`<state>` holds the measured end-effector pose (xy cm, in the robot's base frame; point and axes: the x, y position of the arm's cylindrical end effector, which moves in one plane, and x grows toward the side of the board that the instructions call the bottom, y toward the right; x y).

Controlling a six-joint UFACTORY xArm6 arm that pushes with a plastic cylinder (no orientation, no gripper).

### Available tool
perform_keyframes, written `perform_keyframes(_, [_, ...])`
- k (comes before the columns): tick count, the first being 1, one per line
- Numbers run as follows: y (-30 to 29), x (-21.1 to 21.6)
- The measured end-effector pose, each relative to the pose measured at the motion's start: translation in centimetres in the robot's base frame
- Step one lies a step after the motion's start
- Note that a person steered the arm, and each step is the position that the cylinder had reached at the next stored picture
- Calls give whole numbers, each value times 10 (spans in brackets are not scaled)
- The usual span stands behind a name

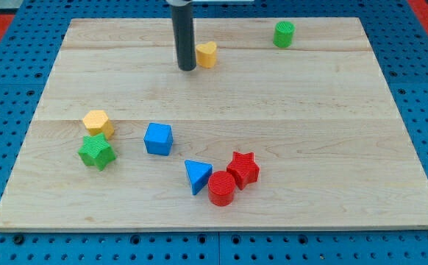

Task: Move your arm to the bottom left of the blue cube

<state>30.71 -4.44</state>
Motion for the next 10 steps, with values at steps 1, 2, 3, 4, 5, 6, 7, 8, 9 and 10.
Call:
perform_keyframes(1, [16, -22])
perform_keyframes(2, [84, -23])
perform_keyframes(3, [56, -12])
perform_keyframes(4, [91, 67])
perform_keyframes(5, [65, 122])
perform_keyframes(6, [38, 137])
perform_keyframes(7, [36, 137])
perform_keyframes(8, [36, 137])
perform_keyframes(9, [27, 147])
perform_keyframes(10, [25, 159])
